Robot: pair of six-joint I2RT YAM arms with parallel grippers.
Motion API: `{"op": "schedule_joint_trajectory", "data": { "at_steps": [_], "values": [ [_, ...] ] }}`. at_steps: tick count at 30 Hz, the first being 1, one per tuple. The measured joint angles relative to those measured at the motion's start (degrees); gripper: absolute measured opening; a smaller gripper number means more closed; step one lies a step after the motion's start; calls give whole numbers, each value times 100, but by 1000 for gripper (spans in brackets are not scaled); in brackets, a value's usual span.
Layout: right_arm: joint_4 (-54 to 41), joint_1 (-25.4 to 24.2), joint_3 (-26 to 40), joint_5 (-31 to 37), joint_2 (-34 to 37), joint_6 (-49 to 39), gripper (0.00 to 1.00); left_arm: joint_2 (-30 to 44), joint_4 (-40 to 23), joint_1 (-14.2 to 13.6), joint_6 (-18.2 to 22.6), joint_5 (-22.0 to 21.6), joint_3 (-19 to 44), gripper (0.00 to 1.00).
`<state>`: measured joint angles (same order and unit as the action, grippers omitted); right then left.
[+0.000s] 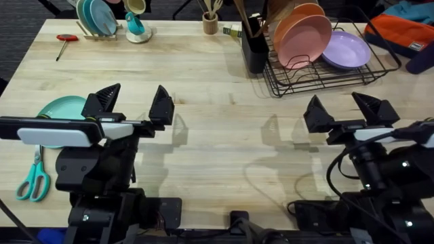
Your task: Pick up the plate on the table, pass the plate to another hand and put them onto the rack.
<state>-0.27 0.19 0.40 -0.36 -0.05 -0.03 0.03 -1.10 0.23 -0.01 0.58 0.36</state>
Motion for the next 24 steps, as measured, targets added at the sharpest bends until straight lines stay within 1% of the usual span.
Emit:
{"op": "schedule_joint_trajectory", "data": {
  "at_steps": [11, 19, 21, 24],
  "values": [
    [0, 0, 0, 17, 2, -2, 994, 2, 1, 0, 2, -6, 0, 993],
    [26, 0, 0, 116, 2, -81, 993, 2, -26, 2, 4, -131, 0, 993],
    [-3, 0, 7, 127, 2, -74, 993, 2, -237, 2, 4, -157, 15, 993],
    [-359, 0, 166, 135, 4, 3, 993, 17, -837, 2, 10, -170, 243, 993]
  ]
}}
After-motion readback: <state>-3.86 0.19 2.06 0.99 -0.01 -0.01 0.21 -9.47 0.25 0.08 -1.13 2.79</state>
